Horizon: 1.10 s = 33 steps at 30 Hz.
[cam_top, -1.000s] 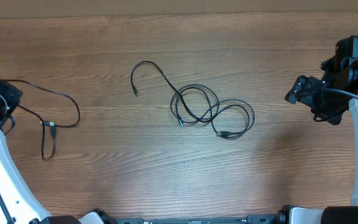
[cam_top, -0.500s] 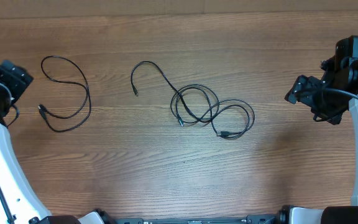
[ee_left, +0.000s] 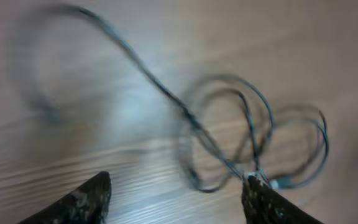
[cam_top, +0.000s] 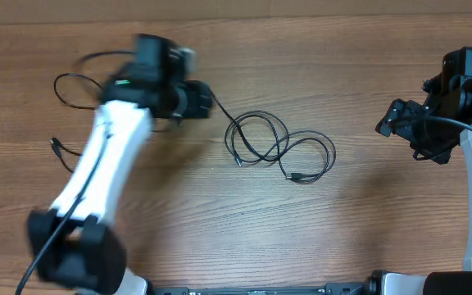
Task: Untangle cables
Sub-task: 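Release the cable on the left and reach the left gripper back to the remaining cables, then drag a cable end leftward with the left gripper to spread it out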
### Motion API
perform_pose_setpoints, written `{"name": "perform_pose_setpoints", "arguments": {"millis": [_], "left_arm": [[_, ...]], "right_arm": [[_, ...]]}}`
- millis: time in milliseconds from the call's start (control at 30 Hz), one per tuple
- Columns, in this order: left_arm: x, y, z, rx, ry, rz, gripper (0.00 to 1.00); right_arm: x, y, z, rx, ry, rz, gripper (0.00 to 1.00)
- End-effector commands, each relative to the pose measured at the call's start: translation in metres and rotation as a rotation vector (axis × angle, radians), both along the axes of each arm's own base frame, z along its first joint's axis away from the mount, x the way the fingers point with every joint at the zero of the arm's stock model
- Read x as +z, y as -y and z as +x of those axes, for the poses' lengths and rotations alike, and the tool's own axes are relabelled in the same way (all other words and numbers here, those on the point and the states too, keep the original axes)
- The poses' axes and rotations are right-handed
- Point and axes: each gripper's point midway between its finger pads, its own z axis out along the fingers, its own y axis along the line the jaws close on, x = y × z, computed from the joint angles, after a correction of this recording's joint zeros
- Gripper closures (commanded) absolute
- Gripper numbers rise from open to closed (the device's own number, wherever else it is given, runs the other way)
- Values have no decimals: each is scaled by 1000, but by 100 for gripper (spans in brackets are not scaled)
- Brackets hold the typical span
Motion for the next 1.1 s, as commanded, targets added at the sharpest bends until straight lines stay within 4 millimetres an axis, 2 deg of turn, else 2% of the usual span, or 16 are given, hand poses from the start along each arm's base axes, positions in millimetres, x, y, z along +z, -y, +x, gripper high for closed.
{"name": "perform_pose_setpoints", "arguments": {"millis": [0, 133, 233, 333, 367, 400, 433, 467, 533, 633, 733, 833, 867, 967, 1000, 1067], "left_arm": [[-51, 66, -20, -89, -173, -57, 34], [-105, 102, -35, -1, -356, -72, 33], [-128, 134, -43, -48, -416, -141, 43], [-152, 148, -55, 0, -499, -135, 58], [-155, 152, -54, -8, -492, -142, 70], [-154, 154, -53, -15, -486, -151, 90], [-152, 155, -51, -15, -480, -155, 96], [-144, 154, -48, -12, -469, -160, 96], [-112, 147, -32, -27, -392, -167, 96], [-22, 128, -3, -66, -154, -151, 96], [83, 114, 4, -119, 74, -201, 96], [215, 85, -20, -131, 320, -341, 96], [243, 76, -30, -134, 374, -381, 96], [298, 49, -51, -82, 489, -440, 96], [323, 31, -62, -56, 568, -446, 96], [346, 7, -74, -11, 654, -441, 96]], "right_arm": [[0, -1, 0, 1, 4, 5, 14], [0, -1, 0, 1, 4, 5, 14], [0, -1, 0, 1, 4, 5, 14], [0, -1, 0, 1, 4, 5, 14], [0, -1, 0, 1, 3, 5, 14], [0, -1, 0, 1, 3, 5, 14], [0, -1, 0, 1, 3, 5, 14], [0, -1, 0, 1, 3, 5, 14], [0, -1, 0, 1, 3, 5, 14], [0, 0, 0, 1, 3, 5, 14], [0, 0, 0, 1, 3, 5, 14], [0, 0, 0, 1, 4, 5, 14], [0, 0, 0, 1, 4, 5, 14], [0, 0, 0, 1, 4, 5, 14], [0, 0, 0, 1, 4, 5, 14], [0, 0, 0, 1, 4, 5, 14]]}}
